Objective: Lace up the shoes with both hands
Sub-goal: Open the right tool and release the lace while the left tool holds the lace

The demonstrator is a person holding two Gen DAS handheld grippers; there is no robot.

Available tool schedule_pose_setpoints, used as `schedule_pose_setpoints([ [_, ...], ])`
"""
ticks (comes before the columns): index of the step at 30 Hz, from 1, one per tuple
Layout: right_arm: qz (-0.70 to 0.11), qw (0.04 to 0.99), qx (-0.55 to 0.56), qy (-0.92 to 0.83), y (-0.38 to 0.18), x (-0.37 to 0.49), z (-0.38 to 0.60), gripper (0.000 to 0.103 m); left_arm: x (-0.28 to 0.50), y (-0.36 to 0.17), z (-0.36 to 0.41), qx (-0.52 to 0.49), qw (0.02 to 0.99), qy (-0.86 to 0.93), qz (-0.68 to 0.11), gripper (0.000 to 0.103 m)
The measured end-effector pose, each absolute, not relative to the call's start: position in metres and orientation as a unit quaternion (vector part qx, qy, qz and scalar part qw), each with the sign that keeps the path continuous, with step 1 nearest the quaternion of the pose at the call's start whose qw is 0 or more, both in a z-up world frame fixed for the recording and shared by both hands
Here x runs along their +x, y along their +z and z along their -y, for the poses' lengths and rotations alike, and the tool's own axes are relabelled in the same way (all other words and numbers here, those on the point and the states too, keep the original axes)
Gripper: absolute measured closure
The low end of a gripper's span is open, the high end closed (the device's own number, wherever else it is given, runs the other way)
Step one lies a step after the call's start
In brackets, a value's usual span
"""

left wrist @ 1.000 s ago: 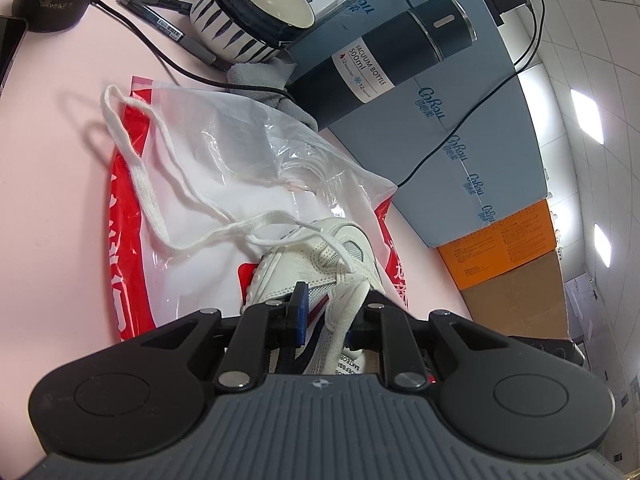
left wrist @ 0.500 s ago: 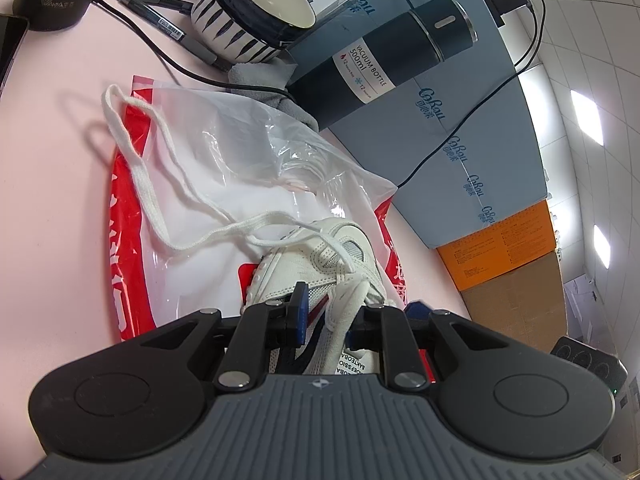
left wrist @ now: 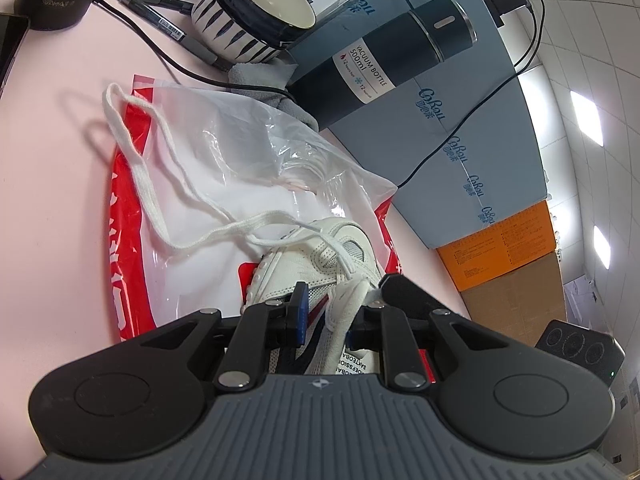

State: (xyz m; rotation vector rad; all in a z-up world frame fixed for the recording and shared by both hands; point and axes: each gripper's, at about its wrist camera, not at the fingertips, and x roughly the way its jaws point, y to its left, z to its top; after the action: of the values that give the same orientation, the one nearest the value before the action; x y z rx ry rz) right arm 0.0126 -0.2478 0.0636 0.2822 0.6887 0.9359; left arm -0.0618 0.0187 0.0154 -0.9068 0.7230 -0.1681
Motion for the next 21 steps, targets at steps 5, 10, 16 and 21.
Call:
schedule_pose_setpoints([
  [5, -0.303, 0.838, 0.114, 0.439, 0.079, 0.003, 0.265, 0.068, -0.070, 0.040, -0.012, -0.342, 0.863, -0.121, -0.351, 0.061],
  [10, -0.292, 0.834, 0.098, 0.458, 0.085, -0.014, 0.275, 0.067, -0.094, 0.062, -0.012, -0.335, 0.870, -0.197, -0.304, 0.031],
  [16, -0.312, 0.821, 0.022, 0.477, 0.082, -0.044, 0.251, 0.057, -0.092, 0.066, -0.012, -0.344, 0.887, -0.120, -0.284, 0.030],
  [21, -0.338, 0.833, -0.040, 0.437, 0.079, -0.065, 0.241, 0.049, -0.076, 0.068, 0.003, -0.272, 0.910, -0.062, -0.307, 0.041],
])
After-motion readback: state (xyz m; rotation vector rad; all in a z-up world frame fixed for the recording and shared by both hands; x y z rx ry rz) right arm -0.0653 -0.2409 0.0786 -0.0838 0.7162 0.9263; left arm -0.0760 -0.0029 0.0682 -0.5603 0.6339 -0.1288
